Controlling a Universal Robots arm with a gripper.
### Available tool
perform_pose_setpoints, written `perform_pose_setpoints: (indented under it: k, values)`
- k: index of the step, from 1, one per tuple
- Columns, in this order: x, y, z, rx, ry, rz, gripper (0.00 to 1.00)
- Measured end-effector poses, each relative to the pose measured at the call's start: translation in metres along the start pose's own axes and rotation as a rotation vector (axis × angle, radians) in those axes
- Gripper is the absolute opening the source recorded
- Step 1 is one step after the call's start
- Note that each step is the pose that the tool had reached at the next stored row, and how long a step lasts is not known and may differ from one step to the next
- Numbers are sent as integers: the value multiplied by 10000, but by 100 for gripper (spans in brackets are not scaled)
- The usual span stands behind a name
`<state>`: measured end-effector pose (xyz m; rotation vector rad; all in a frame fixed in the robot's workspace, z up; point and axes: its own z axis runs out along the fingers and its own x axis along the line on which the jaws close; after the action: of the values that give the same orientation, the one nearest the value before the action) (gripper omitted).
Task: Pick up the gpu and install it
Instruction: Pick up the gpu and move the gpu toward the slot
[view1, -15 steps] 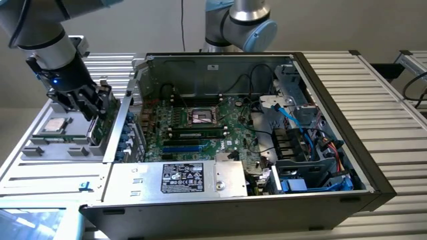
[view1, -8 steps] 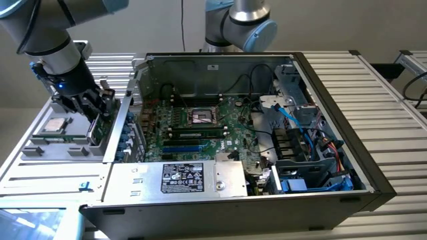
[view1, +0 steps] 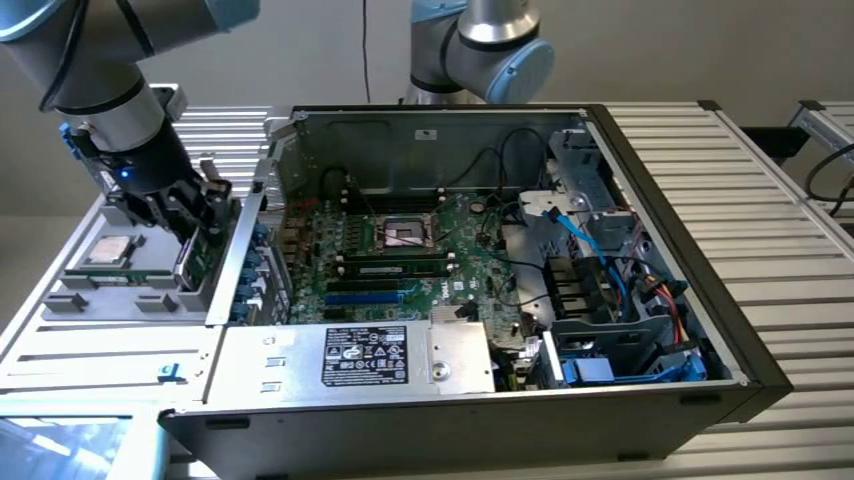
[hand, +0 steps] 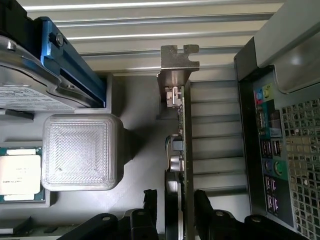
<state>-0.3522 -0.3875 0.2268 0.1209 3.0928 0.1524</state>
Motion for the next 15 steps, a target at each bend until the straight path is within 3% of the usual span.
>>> perform_pose_setpoints:
  k: [5,9,15]
  values:
    - [2,4,13,9,-2,39,44]
    - [2,4,14,9,-2,41,29]
    - [1,5,13,6,-7,41,28]
